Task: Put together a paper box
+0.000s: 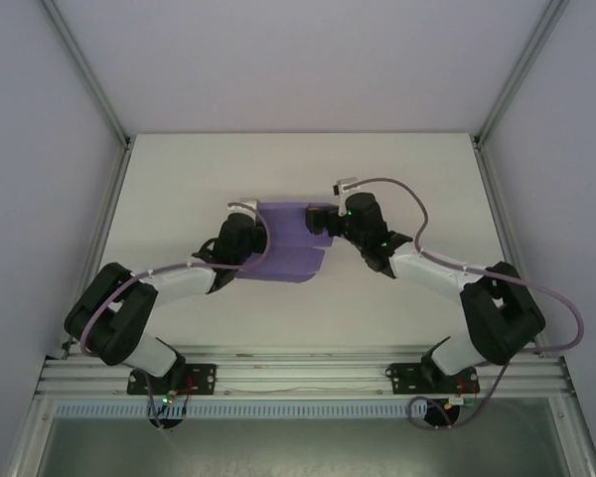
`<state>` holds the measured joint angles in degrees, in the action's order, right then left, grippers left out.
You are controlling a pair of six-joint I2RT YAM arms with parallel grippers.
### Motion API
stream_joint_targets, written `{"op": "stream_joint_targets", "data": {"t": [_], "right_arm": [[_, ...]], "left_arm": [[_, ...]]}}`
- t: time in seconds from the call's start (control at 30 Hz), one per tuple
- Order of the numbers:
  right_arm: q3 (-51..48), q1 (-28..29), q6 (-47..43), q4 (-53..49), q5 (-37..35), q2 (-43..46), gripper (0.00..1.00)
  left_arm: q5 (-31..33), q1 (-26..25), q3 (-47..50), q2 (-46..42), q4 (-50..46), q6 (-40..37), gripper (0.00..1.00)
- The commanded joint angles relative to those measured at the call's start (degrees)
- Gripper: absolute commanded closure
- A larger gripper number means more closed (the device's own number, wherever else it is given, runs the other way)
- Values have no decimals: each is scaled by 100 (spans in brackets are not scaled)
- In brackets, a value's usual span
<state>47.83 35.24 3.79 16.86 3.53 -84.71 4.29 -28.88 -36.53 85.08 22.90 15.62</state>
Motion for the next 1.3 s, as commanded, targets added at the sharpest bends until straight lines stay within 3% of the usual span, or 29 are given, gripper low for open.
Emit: {"op": "stream_joint_targets", "data": {"t": [0.0,0.33,0.57,0.87,1.27], "right_arm": [[-84,163,452,649,-1030,-24,0],[-769,169,808,-899,-772,1310,0],[-1294,109,1298,-2067,-880,2119,0],[-1571,-69,1318,-1401,-644,1790,0],[-1059,-233,897,-506,367,1076,0]], "left_arm": [[186,-125,30,-285,-34,149,100],[604,-109,-30,-428,-284,545,100],[452,-38,-108,-457,-372,662,100],[93,-13,-152,-465,-391,593,100],[-141,-12,-209,-353,-398,635,100]]}}
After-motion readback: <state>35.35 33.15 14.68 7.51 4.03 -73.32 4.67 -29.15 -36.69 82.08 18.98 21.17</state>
